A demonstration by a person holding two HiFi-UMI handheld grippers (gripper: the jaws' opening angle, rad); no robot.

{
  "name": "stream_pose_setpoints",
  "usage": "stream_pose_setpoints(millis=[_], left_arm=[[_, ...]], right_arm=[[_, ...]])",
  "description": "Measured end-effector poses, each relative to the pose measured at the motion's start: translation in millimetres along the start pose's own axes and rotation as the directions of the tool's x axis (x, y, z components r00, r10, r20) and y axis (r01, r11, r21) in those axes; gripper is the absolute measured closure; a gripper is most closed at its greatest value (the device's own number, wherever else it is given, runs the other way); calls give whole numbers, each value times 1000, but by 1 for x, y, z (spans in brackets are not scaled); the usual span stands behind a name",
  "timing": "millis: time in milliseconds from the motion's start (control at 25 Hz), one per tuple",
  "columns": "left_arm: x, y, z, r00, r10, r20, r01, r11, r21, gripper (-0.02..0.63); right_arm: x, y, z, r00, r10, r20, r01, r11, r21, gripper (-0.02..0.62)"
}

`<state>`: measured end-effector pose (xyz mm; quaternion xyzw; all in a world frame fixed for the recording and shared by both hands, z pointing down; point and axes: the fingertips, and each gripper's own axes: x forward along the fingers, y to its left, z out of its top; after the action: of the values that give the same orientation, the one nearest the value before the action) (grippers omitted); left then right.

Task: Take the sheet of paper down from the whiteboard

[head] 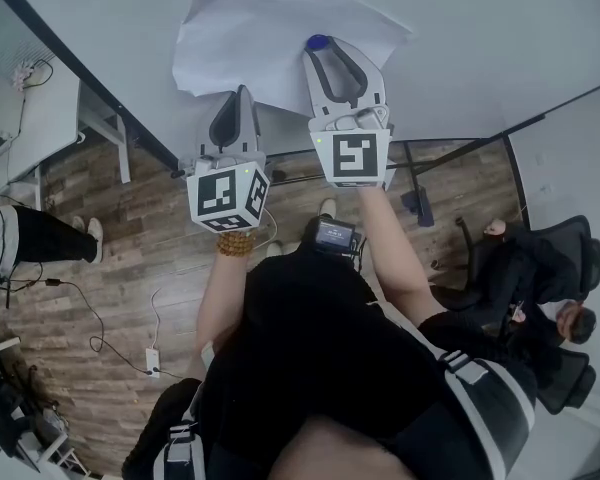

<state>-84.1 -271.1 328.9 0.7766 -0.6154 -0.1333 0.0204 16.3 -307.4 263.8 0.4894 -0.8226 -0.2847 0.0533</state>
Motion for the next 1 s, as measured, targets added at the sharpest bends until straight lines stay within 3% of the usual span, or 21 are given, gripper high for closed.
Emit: stream_pose_setpoints(millis=[1000], left_arm=[[-20,7,-15,1000,8,-22,-8,1000,27,597]], right_arm=[[-1,-2,4,999,-34,13,34,999,-8,482]])
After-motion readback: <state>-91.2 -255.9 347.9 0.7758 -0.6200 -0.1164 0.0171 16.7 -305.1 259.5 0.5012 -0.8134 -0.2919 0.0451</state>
